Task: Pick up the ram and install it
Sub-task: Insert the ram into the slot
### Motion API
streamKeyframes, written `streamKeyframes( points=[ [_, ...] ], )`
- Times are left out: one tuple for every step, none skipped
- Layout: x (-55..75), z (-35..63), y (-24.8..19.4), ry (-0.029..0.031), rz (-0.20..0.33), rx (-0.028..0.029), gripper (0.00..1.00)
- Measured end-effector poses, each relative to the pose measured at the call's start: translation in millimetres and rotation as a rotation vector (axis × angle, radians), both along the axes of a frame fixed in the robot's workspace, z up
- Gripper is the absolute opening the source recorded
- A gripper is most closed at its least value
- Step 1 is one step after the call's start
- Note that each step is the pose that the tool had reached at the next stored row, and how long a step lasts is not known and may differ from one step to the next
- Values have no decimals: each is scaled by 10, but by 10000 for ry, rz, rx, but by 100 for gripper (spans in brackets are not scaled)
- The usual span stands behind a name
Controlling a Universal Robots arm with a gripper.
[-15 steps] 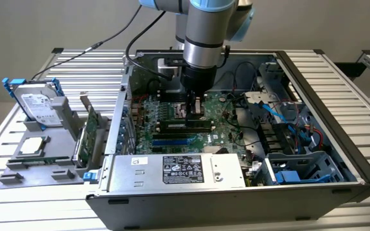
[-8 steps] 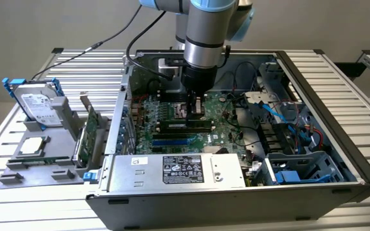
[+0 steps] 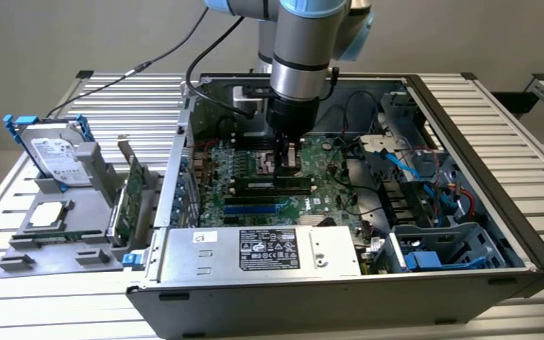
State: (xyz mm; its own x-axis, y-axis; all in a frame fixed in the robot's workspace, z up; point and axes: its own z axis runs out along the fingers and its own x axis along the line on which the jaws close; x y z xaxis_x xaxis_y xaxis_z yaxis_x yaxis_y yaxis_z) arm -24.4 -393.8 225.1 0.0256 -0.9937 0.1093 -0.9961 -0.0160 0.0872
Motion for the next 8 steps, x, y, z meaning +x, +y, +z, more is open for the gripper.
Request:
streamKeyframes(
  points=[
    [0, -2, 0, -1, 0, 1, 14],
    [0, -6, 0, -1, 0, 1, 14],
    [0, -9, 0, 0, 0, -2, 14],
    [0, -15, 0, 2, 1, -6, 14],
    [0, -21, -1, 4, 0, -10, 14],
    [0, -28, -1, 4, 1, -11, 14],
    [0, -37, -1, 4, 1, -8, 14],
    [0, -47, -1, 3, 1, -6, 14]
  ],
)
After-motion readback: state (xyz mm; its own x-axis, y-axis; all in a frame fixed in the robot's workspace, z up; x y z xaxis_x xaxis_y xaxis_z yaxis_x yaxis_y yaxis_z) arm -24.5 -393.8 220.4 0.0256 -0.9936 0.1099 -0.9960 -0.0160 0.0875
